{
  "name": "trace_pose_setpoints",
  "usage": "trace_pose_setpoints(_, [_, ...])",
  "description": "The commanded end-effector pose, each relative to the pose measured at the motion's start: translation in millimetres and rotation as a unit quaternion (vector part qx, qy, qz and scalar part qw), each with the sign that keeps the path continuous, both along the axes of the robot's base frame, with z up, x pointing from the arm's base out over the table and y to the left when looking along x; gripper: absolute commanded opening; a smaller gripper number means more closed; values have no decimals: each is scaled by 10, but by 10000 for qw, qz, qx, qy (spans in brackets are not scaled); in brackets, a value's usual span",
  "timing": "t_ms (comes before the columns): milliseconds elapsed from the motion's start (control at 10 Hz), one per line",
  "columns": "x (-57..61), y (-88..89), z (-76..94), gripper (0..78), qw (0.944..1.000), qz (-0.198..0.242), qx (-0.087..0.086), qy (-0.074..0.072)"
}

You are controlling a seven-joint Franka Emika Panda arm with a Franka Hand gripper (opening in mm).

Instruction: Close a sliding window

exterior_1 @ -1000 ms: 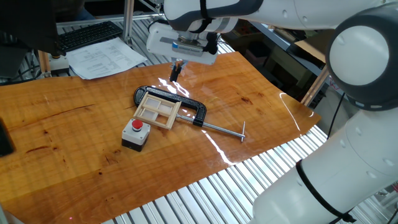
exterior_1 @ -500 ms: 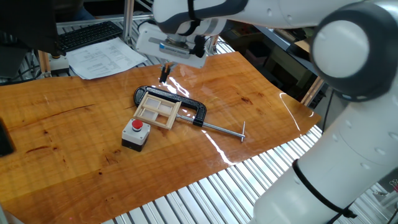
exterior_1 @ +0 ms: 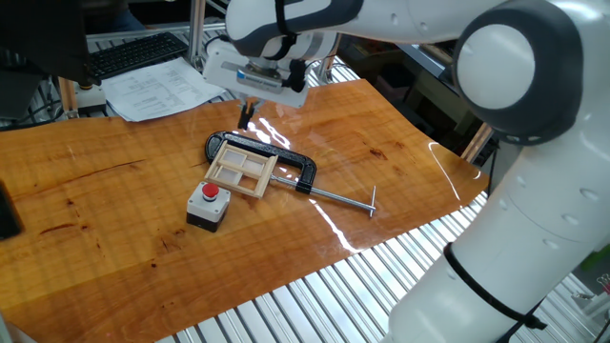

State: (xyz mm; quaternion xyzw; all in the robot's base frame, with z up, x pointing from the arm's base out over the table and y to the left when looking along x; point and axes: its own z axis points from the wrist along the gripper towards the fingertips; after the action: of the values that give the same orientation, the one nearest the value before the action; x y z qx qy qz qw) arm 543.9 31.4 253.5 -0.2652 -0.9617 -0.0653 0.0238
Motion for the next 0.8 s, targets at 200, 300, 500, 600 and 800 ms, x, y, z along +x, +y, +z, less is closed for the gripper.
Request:
trace_pose_setpoints(200, [32, 7, -15, 0, 10000, -18, -50, -68])
trace_pose_setpoints(300, [32, 7, -15, 0, 9998, -47, -101, -161])
trace_pose_setpoints(500, [32, 7, -15, 0, 9997, -83, -126, -214])
trace_pose_setpoints(600, [32, 7, -15, 0, 9998, -51, -69, -178])
trace_pose_setpoints(800, [32, 7, -15, 0, 9999, -63, -39, -116])
